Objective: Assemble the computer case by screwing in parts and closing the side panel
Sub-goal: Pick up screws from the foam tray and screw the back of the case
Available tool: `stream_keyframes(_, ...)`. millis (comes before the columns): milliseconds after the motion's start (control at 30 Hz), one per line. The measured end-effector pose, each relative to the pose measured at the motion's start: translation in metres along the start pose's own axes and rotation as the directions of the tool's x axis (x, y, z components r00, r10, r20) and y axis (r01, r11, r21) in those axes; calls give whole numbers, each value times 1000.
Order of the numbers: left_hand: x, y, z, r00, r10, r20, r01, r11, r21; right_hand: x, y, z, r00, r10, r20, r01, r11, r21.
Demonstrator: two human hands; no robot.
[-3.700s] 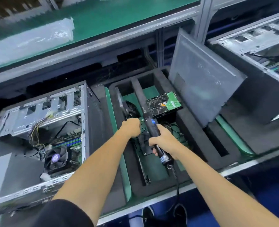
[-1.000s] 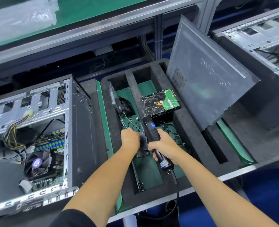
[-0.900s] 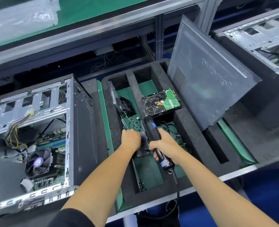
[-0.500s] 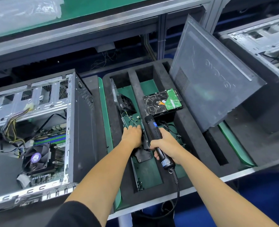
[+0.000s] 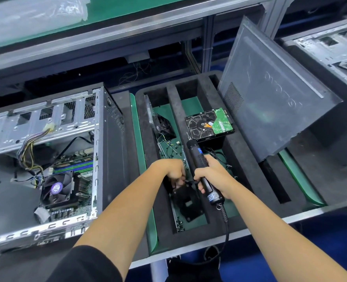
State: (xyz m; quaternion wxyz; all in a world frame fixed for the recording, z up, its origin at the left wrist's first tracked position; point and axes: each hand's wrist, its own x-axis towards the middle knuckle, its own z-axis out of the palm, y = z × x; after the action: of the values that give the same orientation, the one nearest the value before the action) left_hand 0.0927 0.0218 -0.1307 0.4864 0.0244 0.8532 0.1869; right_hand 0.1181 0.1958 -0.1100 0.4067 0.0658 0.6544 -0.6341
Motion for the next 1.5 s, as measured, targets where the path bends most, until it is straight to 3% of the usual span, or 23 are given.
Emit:
stream_keyframes(67,0,1,5,998,-19,52,13,994,112,2,1,0,1000,0,0,0,1000,3)
stream_keyframes(167,3,0,3,981,-26,-194,66,977,204,3,3,-1,1000,-2,6,2,1000,20)
stream_keyframes(300,4,-7,-2,889,-10,-458,153,949,275,3,4,-1,1000,-10,12,9,1000,24)
stream_keyframes(433,7,-14,-1,833,26,-553,286,835,471,3,5,-2,1000,-12,14,11,1000,19)
stream_keyframes(500,9,-17,-1,795,52,-605,316,815,485,4,5,-3,1000,-12,13,11,1000,20)
stream_keyframes(633,9,-16,0,768,32,-640,334,833,442,4,5,-4,1000,-5,23,4,999,33)
stream_keyframes(733,12,-10,8,800,24,-599,291,858,423,5,5,-5,1000,1,29,-2,999,34)
stream_keyframes(833,24,1,15,824,-44,-564,145,980,135,8,5,-5,999,11,32,-11,1000,22)
stream_keyframes(933,35,7,17,740,-96,-665,44,995,-94,8,4,-6,999,16,28,-16,1000,26)
stream_keyframes(1033,45,6,16,677,-190,-711,43,975,-219,6,4,-6,999,4,46,-6,1000,31)
stream_keyframes(1200,56,1,20,644,-259,-720,116,963,-243,3,3,-7,998,-30,51,27,998,64)
stream_keyframes(1433,57,0,23,634,-164,-756,88,986,-141,4,2,-7,999,-31,35,28,997,76)
stream_keyframes(1500,56,0,22,635,-183,-751,53,980,-193,4,2,-7,999,-31,33,28,996,81)
